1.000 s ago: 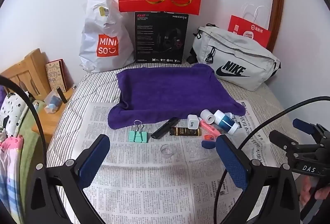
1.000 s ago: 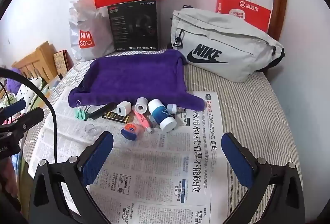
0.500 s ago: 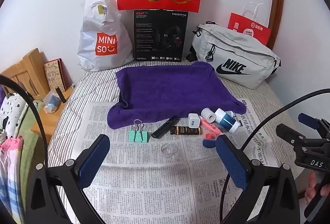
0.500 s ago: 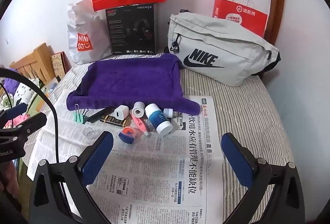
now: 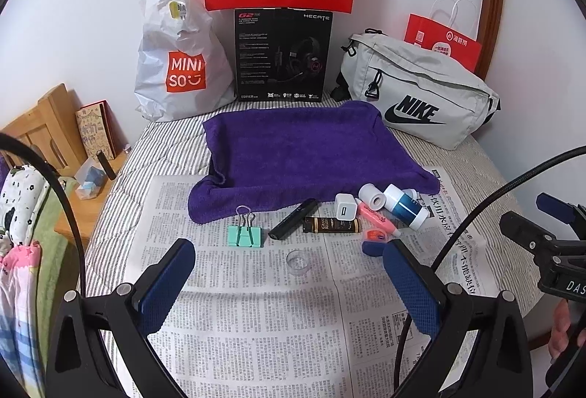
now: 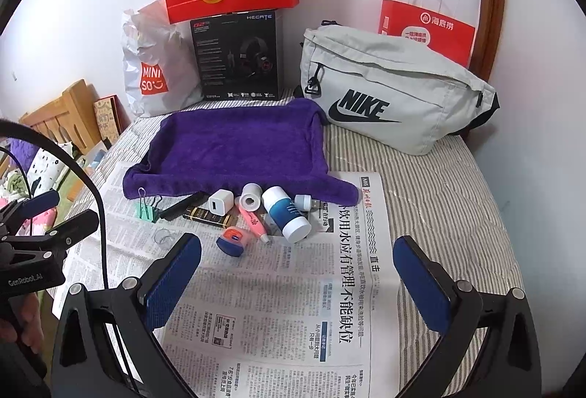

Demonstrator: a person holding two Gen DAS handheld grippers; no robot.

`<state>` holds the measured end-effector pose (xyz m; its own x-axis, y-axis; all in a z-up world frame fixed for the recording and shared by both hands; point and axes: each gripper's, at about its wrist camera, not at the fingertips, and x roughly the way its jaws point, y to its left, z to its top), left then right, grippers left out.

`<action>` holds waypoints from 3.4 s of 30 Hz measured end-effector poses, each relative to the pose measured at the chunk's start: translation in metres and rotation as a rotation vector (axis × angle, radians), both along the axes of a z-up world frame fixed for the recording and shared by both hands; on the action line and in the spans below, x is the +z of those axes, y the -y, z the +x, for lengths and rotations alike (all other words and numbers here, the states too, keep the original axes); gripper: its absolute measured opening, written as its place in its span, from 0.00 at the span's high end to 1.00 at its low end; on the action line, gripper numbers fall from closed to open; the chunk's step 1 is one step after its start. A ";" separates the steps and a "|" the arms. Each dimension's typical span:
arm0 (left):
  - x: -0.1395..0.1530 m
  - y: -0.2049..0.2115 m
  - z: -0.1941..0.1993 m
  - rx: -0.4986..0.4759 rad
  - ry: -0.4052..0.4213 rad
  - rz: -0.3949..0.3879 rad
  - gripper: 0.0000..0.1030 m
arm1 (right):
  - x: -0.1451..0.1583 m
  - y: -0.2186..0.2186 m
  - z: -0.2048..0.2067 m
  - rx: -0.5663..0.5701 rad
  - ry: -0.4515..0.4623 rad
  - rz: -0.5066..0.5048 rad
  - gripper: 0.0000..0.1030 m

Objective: Organize rigid objects

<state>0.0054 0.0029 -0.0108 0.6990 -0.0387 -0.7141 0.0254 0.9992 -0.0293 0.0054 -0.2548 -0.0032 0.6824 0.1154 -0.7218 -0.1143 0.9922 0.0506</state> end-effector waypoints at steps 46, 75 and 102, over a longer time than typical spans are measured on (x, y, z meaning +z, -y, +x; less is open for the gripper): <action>0.003 -0.006 -0.004 0.000 -0.006 0.020 0.00 | 0.009 0.000 -0.009 0.000 0.017 -0.004 0.00; 0.006 -0.013 -0.006 -0.004 -0.007 0.031 0.00 | 0.001 -0.003 -0.006 0.022 0.001 -0.009 0.00; -0.116 -0.065 0.091 0.068 -0.187 0.018 0.06 | -0.067 0.011 0.036 0.083 -0.153 0.106 0.00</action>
<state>0.0965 0.0683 -0.1263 0.5549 0.0178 -0.8317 -0.0459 0.9989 -0.0093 0.0418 -0.2659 -0.0698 0.5510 0.2473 -0.7970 -0.1785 0.9679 0.1769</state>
